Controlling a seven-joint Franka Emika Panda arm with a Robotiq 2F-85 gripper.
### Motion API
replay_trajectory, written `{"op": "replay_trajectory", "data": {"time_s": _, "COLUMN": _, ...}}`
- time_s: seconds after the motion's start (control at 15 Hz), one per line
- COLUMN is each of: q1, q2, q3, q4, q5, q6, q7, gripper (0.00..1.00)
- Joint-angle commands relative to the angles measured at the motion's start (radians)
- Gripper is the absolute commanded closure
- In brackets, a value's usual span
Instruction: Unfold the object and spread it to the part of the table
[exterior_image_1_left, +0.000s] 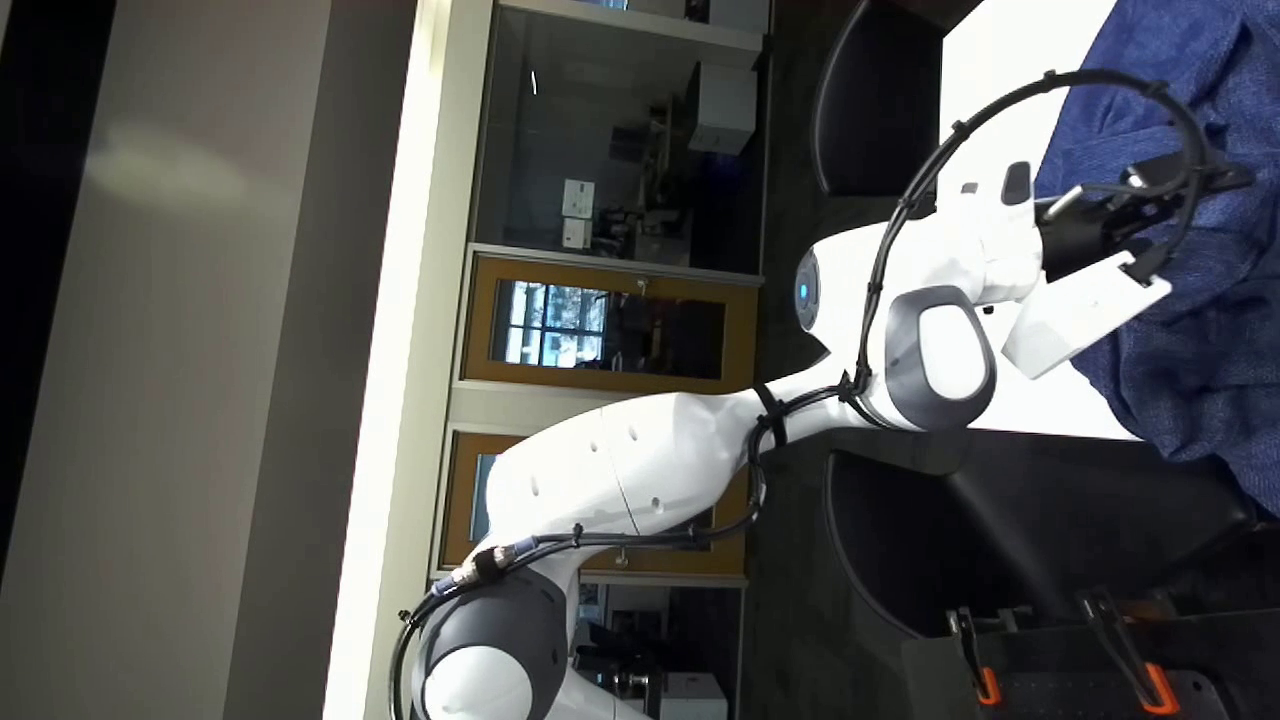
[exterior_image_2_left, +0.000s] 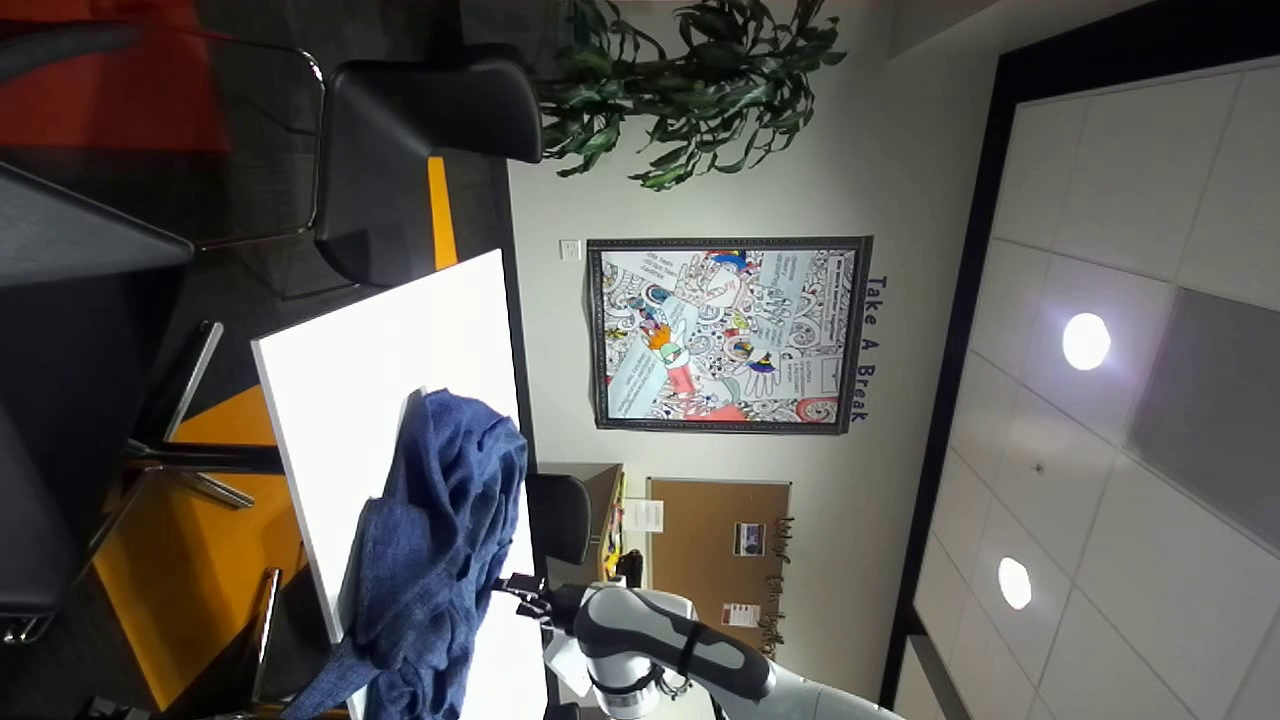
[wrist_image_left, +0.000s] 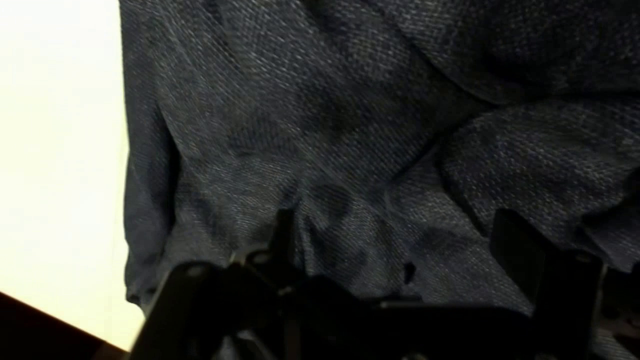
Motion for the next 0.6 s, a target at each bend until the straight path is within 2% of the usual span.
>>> {"op": "replay_trajectory", "data": {"time_s": 0.0, "q1": -0.128, "q2": 0.006, "q3": 0.199, "q4": 0.003, "q5": 0.018, "q6": -0.035, "q7": -0.139, "gripper": 0.0}}
{"op": "replay_trajectory", "data": {"time_s": 0.13, "q1": -0.179, "q2": 0.041, "q3": 0.286, "q4": 0.017, "q5": 0.023, "q6": -0.05, "q7": -0.203, "gripper": 0.0}}
{"op": "replay_trajectory", "data": {"time_s": 0.27, "q1": -0.207, "q2": 0.081, "q3": 0.339, "q4": 0.031, "q5": 0.011, "q6": -0.073, "q7": -0.254, "gripper": 0.0}}
{"op": "replay_trajectory", "data": {"time_s": 0.53, "q1": -0.194, "q2": 0.139, "q3": 0.347, "q4": 0.056, "q5": 0.003, "q6": -0.122, "q7": -0.323, "gripper": 0.0}}
